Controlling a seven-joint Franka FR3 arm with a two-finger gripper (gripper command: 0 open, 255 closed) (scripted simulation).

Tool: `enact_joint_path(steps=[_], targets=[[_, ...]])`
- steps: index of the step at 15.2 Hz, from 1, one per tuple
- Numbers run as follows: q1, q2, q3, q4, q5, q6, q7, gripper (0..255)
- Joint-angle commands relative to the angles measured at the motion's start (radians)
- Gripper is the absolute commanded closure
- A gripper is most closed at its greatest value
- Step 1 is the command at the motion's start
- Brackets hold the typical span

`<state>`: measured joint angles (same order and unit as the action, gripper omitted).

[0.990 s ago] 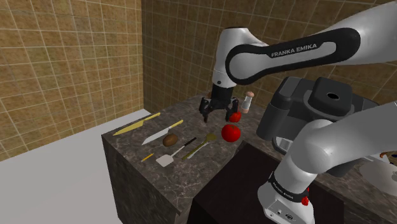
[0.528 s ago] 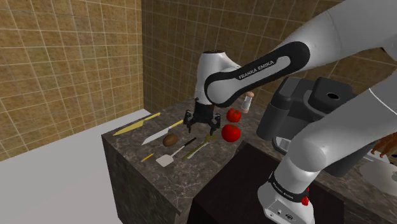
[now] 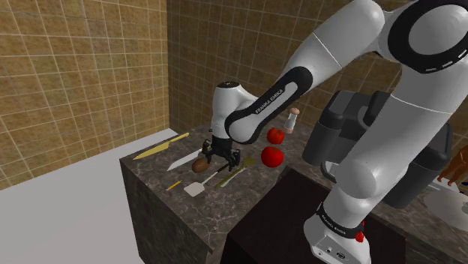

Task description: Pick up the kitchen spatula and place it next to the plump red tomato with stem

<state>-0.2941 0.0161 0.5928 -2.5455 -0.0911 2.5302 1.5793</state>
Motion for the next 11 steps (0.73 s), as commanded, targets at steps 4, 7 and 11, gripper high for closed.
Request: enact_joint_path(steps=[4,7,11], targets=[[0.053,0.264,-0.106,0.125,-0.283,0.093,0.385,0],[0.12,0.388,-0.199,0.213,-0.37,0.122,0.545,0],[0.149,0.441,-0.239,0.226,-0.415,0.161,0.577,0]])
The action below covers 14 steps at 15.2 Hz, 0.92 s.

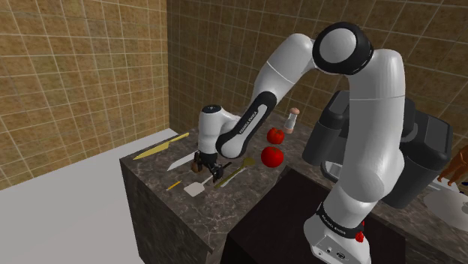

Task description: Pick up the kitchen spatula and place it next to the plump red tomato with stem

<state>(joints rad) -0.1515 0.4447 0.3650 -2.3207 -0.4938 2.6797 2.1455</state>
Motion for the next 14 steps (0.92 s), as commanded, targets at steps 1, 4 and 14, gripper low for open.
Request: enact_joint_path(steps=[1,4,14], targets=[[0.013,0.026,-0.021,0.005,-0.023,0.02,0.019,0],[0.031,0.061,-0.046,0.017,-0.051,0.044,0.039,0],[0.031,0.061,-0.046,0.017,-0.05,0.044,0.039,255]])
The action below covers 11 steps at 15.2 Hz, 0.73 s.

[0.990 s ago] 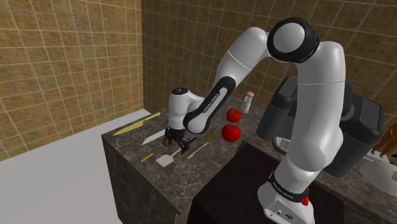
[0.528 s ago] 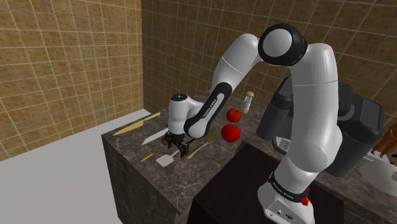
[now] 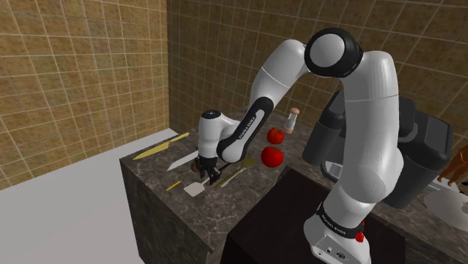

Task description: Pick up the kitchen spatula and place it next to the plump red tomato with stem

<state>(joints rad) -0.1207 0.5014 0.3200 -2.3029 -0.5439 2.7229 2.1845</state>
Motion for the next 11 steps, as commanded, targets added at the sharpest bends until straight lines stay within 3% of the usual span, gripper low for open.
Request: enact_joint_path(steps=[1,8,11], targets=[[0.0,0.004,-0.001,-0.001,0.0,0.0,0.0,255],[0.0,0.004,-0.002,-0.001,-0.001,0.001,0.0,255],[-0.023,-0.037,0.028,-0.015,0.031,-0.026,-0.025,255]])
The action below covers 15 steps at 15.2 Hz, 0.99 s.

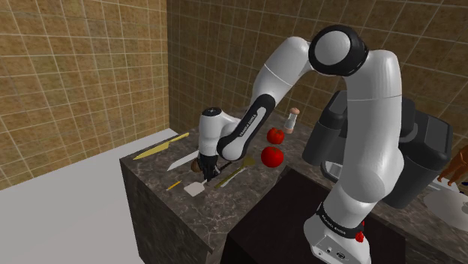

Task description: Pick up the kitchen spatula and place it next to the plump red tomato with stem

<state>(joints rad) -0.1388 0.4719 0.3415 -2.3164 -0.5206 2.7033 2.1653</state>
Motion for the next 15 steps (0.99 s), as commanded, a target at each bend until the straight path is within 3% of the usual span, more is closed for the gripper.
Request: enact_joint_path(steps=[1,15], targets=[[-0.012,-0.021,0.016,-0.006,0.019,-0.016,-0.014,255],[-0.101,-0.21,0.137,-0.039,0.197,-0.153,-0.148,255]])
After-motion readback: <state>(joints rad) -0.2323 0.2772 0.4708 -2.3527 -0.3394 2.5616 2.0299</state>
